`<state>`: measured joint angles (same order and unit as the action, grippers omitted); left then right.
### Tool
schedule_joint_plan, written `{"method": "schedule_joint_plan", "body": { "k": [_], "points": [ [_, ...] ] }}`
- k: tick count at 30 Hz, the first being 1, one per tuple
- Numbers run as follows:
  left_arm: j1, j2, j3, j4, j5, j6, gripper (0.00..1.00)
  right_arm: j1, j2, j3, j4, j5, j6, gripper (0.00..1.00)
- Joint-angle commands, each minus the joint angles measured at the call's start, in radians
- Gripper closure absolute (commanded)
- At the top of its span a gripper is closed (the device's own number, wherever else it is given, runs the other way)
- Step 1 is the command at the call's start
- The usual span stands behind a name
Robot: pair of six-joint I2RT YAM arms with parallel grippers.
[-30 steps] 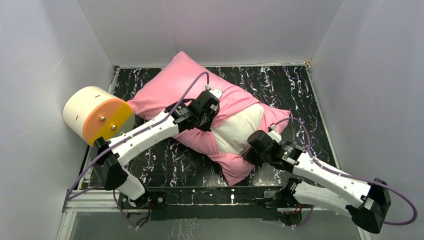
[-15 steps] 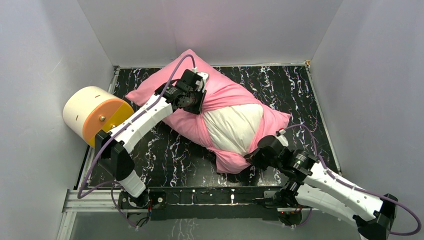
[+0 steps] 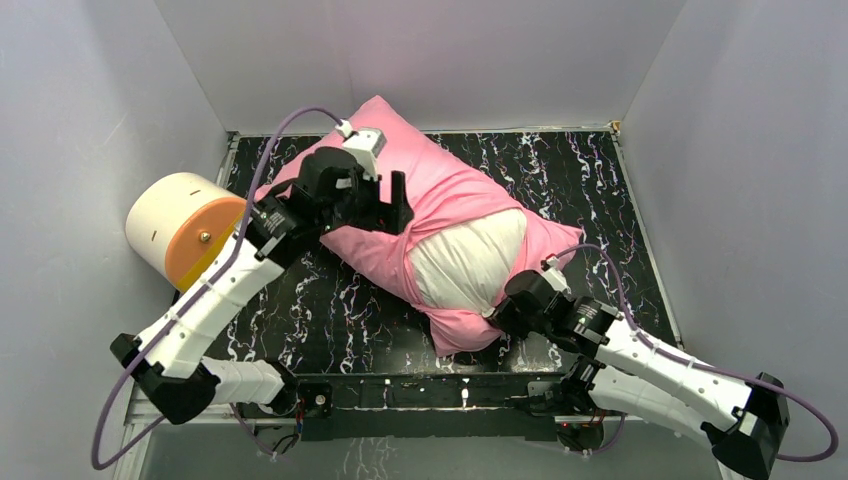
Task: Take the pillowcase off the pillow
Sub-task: Remove the pillow from the pillowcase.
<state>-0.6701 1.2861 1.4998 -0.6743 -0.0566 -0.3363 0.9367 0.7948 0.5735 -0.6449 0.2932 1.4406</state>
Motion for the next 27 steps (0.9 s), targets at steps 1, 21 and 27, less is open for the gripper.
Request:
{"method": "schedule_joint_plan", "body": {
  "k": [1, 21, 27],
  "points": [
    [-0.201, 0.017, 0.012, 0.046, 0.052, -0.036, 0.15, 0.002, -0.040, -0.038, -0.052, 0.069, -0.011, 0.97],
    [-0.367, 0.334, -0.207, 0.288, -0.054, -0.268, 0.07, 0.002, -0.165, 0.010, -0.189, 0.092, -0.012, 0.94],
    [-0.320, 0.432, -0.294, 0.372, -0.323, -0.214, 0.83, 0.002, -0.102, 0.087, -0.121, -0.049, -0.261, 0.98]
  ]
}}
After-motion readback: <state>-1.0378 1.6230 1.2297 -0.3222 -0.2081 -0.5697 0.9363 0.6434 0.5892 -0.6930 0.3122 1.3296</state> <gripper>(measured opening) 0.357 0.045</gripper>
